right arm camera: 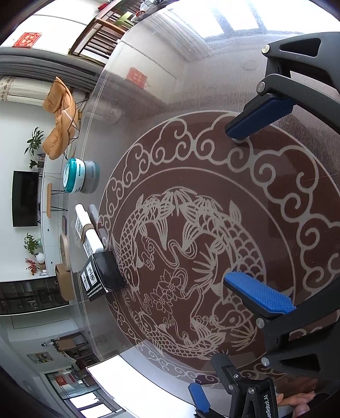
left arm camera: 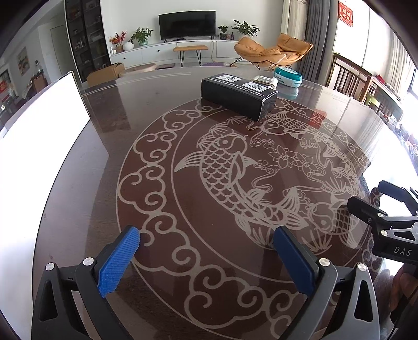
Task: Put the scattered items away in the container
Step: 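Move the right tool onto the white twine-tied bottle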
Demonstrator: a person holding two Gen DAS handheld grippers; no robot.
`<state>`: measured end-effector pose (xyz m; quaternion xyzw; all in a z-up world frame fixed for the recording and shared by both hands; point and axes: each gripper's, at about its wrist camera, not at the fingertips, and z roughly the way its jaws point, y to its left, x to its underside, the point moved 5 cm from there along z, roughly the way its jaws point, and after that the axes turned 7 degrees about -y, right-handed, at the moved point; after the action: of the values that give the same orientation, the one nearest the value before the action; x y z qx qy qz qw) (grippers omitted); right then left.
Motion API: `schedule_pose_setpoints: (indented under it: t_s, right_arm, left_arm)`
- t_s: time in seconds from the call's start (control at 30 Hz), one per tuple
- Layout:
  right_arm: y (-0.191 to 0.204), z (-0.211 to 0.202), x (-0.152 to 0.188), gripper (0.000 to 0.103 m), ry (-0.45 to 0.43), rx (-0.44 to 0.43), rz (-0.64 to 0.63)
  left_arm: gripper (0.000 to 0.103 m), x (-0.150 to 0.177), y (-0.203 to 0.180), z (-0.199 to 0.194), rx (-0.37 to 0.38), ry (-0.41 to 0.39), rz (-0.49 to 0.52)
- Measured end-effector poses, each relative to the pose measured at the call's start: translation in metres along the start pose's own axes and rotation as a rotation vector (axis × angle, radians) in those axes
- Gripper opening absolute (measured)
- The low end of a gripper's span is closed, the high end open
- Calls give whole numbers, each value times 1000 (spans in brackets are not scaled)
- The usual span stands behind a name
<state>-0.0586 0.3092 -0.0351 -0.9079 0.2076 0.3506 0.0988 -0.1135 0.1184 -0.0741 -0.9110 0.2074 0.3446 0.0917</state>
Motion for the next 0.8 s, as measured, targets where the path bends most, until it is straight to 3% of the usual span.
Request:
schedule_pose_setpoints:
  t_s: [0.8]
  right_arm:
    - [1,2,2,102,4,13,15]
  left_arm:
    - [103,2,1,-1,20,-6,19]
